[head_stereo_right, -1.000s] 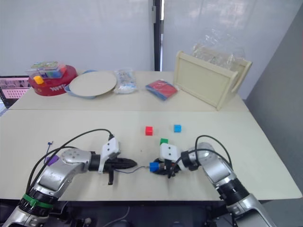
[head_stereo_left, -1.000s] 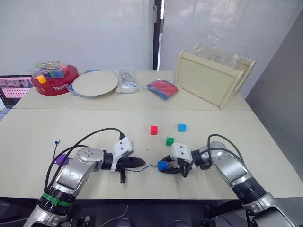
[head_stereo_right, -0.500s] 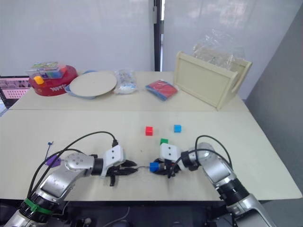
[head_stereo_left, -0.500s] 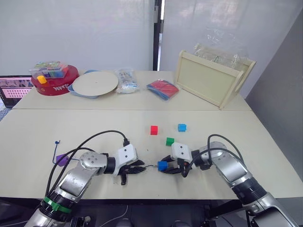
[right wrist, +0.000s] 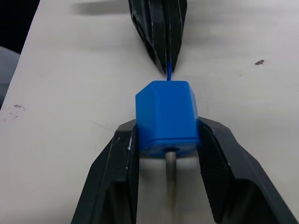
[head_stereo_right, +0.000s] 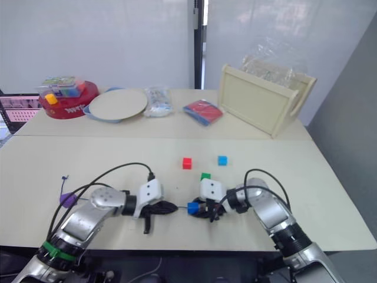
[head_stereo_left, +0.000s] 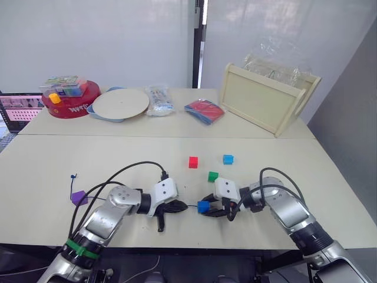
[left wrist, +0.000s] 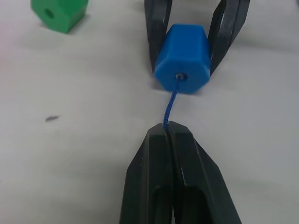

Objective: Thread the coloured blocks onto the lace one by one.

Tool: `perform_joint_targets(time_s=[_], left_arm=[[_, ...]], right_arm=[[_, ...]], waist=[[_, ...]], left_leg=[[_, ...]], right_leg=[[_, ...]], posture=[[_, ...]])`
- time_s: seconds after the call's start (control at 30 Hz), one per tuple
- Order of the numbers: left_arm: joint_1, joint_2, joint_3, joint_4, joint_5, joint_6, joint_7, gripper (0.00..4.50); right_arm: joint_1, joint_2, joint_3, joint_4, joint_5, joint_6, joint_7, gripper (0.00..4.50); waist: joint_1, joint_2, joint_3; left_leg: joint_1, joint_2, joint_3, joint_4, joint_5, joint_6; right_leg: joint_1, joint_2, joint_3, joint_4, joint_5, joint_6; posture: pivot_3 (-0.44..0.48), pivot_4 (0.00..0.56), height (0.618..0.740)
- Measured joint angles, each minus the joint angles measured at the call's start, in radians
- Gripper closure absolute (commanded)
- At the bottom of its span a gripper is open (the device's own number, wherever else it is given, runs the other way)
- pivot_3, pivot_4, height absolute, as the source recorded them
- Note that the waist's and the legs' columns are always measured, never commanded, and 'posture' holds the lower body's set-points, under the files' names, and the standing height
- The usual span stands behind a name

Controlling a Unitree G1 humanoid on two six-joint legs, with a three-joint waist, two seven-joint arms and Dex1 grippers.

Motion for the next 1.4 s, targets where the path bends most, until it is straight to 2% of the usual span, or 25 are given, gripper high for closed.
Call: perform_joint_targets(time_s=[0.23,0.47,0.53,0.6,0.77,0.83,1.03,1.23,1.4], left_arm=[[-0.014,-0.016,-0.017,0.000,0.000,0.022,-0.013,4.47],[-0.017,0.005,0.008,-0.005,-0.004,0.039,-0.014,4.47],[-0.017,0.013,0.029,-0.018,-0.025,0.055,-0.016,3.92],[-0.017,0.025,0.042,-0.040,-0.047,0.077,-0.028,3.34],[-0.017,0.053,0.043,-0.056,-0.071,0.087,-0.055,1.72],[-0.017,0.062,0.042,-0.056,-0.074,0.087,-0.063,1.71],[-0.041,0.001,0.007,-0.021,-0.052,0.070,-0.038,1.71],[-0.087,-0.115,-0.051,0.066,-0.020,0.032,-0.013,1.71],[-0.103,-0.136,-0.063,0.117,-0.002,0.004,-0.014,1.71]], right_arm=[[0.000,0.002,0.002,-0.010,0.000,0.017,-0.013,3.22],[0.006,0.002,0.003,-0.028,0.001,0.038,-0.018,3.22],[0.008,0.002,0.000,-0.035,0.002,0.052,-0.019,3.22],[0.010,0.002,-0.001,-0.044,0.003,0.068,-0.022,2.15],[0.019,0.003,-0.008,-0.060,0.024,0.116,-0.035,0.48],[0.027,-0.003,-0.009,-0.080,0.037,0.137,-0.034,0.04],[0.061,-0.070,-0.054,-0.137,0.065,0.173,-0.040,0.04],[0.141,-0.138,-0.131,-0.186,0.095,0.183,-0.063,0.04],[0.167,-0.147,-0.138,-0.201,0.102,0.183,-0.079,0.04]], waist=[[-0.001,0.000,0.000],[-0.003,0.000,0.000],[-0.002,0.000,0.000],[-0.002,0.000,0.000],[-0.002,0.000,0.000],[-0.003,0.000,0.000],[0.005,0.000,0.001],[0.000,-0.001,0.001],[-0.008,-0.001,0.001]], left_leg=[[0.000,0.000,0.000,-0.001,0.000,0.000],[0.000,0.000,0.000,-0.001,0.000,0.000],[-0.001,0.000,0.000,-0.001,0.000,0.000],[-0.001,0.000,0.000,-0.001,0.000,0.000],[-0.002,0.000,0.000,-0.001,0.000,0.000],[-0.003,0.000,0.000,-0.001,0.000,0.000],[-0.005,-0.001,0.000,-0.001,0.000,0.000],[-0.007,-0.001,-0.001,-0.001,0.000,0.000],[-0.006,-0.001,-0.001,-0.001,0.000,0.000]], right_leg=[[0.000,0.000,0.000,0.000,0.000,0.000],[-0.001,0.000,0.000,0.000,0.000,0.000],[-0.001,0.000,0.000,-0.001,0.000,0.000],[-0.001,0.000,0.000,-0.001,0.000,0.000],[-0.002,0.000,0.000,-0.001,0.000,0.000],[-0.003,0.000,0.000,-0.001,0.000,0.000],[-0.003,-0.001,0.000,-0.003,0.000,0.000],[-0.005,-0.001,-0.001,-0.004,0.000,0.000],[-0.005,0.000,-0.001,-0.003,0.000,0.000]], posture=[[0.000,0.150,0.740],[0.000,0.150,0.740],[0.000,0.150,0.740],[0.000,0.150,0.740],[0.000,0.150,0.740],[0.000,0.150,0.740],[0.000,0.150,0.740],[0.000,0.150,0.740],[0.000,0.150,0.740]])
